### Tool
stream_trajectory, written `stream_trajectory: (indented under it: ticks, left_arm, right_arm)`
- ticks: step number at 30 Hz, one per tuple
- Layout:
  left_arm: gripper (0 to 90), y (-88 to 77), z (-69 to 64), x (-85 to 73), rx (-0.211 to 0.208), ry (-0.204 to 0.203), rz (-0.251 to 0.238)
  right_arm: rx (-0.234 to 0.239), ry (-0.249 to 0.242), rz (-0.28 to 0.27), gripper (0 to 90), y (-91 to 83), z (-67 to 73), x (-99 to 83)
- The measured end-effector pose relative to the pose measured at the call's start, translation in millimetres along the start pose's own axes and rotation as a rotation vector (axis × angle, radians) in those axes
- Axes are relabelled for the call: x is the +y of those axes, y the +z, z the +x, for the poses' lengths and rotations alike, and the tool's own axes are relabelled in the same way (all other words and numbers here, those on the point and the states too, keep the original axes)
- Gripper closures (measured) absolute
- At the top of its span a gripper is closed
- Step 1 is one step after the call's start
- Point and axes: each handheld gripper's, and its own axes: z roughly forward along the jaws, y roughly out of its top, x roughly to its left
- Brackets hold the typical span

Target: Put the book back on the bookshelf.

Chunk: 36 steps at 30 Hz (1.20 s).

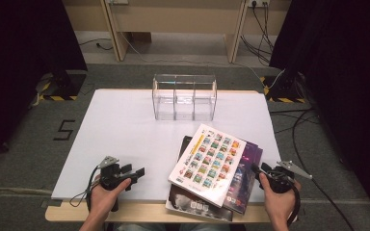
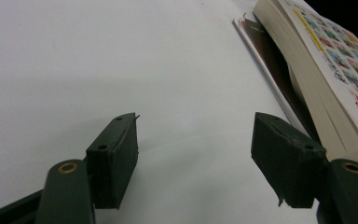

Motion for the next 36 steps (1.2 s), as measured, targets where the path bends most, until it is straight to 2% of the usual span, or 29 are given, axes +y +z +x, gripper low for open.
stream_trajectory:
  ticks: [5, 8, 11, 12, 13, 14, 15, 17, 19, 20, 22, 23, 25, 27, 36]
  left_arm:
    - [31.1, 0.3, -5.6, 3.3, -0.017, 0.01, -0.001]
    - [32.7, 1.1, -10.2, 5.9, -0.02, 0.032, 0.012]
    - [33.4, 2.6, -11.9, 7.2, -0.03, 0.032, 0.016]
    - [33.6, 4.9, -14.0, 8.7, -0.041, 0.031, 0.022]
    - [33.8, 4.9, -14.0, 8.7, -0.041, 0.031, 0.022]
    - [34.0, 8.0, -17.0, 11.1, -0.059, 0.031, 0.028]
    - [34.0, 8.0, -17.0, 11.1, -0.059, 0.031, 0.028]
    - [34.0, 12.1, -19.8, 15.5, -0.088, 0.03, 0.037]
    - [34.1, 17.7, -23.3, 21.1, -0.103, 0.033, 0.049]
    - [34.6, 26.4, -29.0, 27.5, -0.122, 0.035, 0.065]
    - [34.9, 30.8, -32.0, 30.4, -0.129, 0.038, 0.072]
    - [36.0, 39.0, -38.6, 35.4, -0.142, 0.053, 0.085]
    - [37.9, 43.5, -42.4, 38.3, -0.148, 0.061, 0.093]
    - [39.6, 56.3, -52.5, 46.6, -0.156, 0.092, 0.115]
    - [43.0, 82.2, -71.7, 59.1, -0.197, 0.094, 0.166]
  right_arm:
    - [0.019, -0.007, 0.01, 50.8, -0.1, 6.8, 0.8]
    - [0.036, -0.02, 0.018, 50.4, 0.4, 11.5, 2.1]
    - [0.045, -0.022, 0.027, 50.3, 0.8, 14.5, 3.2]
    - [0.06, -0.035, 0.034, 50.2, 2.0, 16.2, 4.3]
    - [0.063, -0.033, 0.039, 50.2, 2.4, 17.0, 4.6]
    - [0.074, -0.029, 0.052, 50.2, 4.1, 18.2, 5.2]
    - [0.074, -0.029, 0.052, 50.2, 4.1, 18.2, 5.2]
    - [0.08, -0.041, 0.064, 50.2, 7.0, 18.3, 6.4]
    - [0.095, -0.033, 0.078, 50.2, 9.1, 20.5, 7.7]
    - [0.104, -0.039, 0.087, 50.2, 10.7, 22.4, 9.9]
    - [0.114, -0.034, 0.095, 50.2, 11.7, 23.5, 11.2]
    - [0.138, -0.024, 0.117, 50.4, 13.8, 25.4, 13.9]
    - [0.146, -0.022, 0.125, 51.1, 14.7, 25.9, 14.9]
    - [0.165, -0.006, 0.149, 51.8, 18.1, 27.3, 17.7]
    - [0.181, -0.004, 0.19, 51.7, 25.9, 32.0, 18.3]
